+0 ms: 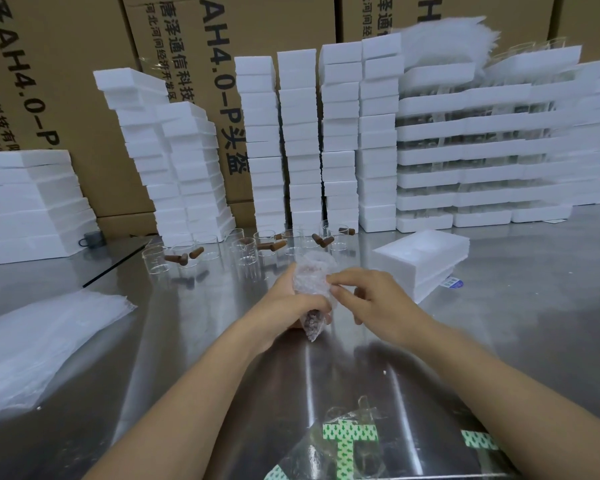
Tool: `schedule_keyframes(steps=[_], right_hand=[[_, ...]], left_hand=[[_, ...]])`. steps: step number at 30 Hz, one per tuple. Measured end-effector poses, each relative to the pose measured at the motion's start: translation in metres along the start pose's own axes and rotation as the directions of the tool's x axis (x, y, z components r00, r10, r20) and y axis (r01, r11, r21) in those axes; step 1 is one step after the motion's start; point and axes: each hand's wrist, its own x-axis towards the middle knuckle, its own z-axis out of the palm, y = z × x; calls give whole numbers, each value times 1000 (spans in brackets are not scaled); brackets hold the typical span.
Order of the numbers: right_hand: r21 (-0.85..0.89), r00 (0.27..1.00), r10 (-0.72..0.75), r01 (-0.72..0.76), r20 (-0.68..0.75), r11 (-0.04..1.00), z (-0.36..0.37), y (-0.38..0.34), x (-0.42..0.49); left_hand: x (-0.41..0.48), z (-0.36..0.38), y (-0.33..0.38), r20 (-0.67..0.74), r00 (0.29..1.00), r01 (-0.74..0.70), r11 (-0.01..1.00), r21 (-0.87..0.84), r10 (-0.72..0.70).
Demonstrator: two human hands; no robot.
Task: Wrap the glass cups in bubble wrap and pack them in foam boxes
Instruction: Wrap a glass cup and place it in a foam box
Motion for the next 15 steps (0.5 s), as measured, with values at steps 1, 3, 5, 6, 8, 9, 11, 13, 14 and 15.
schedule_keyframes(steps=[1,3,5,6,8,9,11,13,14,15], right_hand=[[-17,998,-22,21,-61,1000,-1,-2,1],[-44,986,-42,35,-163,998,-2,-2,2],[-23,967,-38,34,-250,999,-2,0,3],[17,963,-24,30,-269,999,-2,1,3],[134,975,0,31,-221,990,-4,1,3],[186,984,2,31,-177,982,-4,2,3],[199,987,-6,39,-161,979,-2,5,4],[165,976,-19,56,-218,985,0,6,4],[150,969,-37,75,-244,986,0,5,3],[132,962,-60,98,-266,986,-1,3,3]], left_hand=[[-1,2,1,11,1000,-13,1000,26,13],[-3,4,3,30,999,-32,998,57,31],[-5,3,6,40,999,-40,996,83,37],[-7,2,7,57,998,-41,994,104,35],[-10,1,8,120,992,-41,991,126,26],[-11,1,9,148,989,-47,990,131,27],[-13,2,10,167,985,-70,988,137,47],[-14,3,13,168,984,-77,987,138,53],[-14,3,14,170,984,-77,988,133,54],[-14,4,13,168,984,-77,989,129,55]])
